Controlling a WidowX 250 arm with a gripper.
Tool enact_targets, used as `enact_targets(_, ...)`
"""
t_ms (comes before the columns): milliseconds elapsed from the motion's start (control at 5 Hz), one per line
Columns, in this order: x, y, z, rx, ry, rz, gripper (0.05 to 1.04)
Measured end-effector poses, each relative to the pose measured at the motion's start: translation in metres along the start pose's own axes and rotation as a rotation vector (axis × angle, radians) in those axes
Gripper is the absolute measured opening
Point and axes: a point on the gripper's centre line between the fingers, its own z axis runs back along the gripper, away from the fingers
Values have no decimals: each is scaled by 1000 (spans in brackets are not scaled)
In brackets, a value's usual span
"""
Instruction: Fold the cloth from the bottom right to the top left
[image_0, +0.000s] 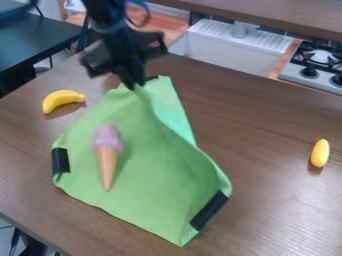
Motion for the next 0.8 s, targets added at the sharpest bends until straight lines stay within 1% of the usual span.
enact_targets(200,7,15,9,3,12,23,51)
enact_targets(400,12,35,8,31,12,12,51)
enact_targets(600,10,52,4,60,30,-22,51)
enact_targets(800,6,64,10,83,20,-26,51)
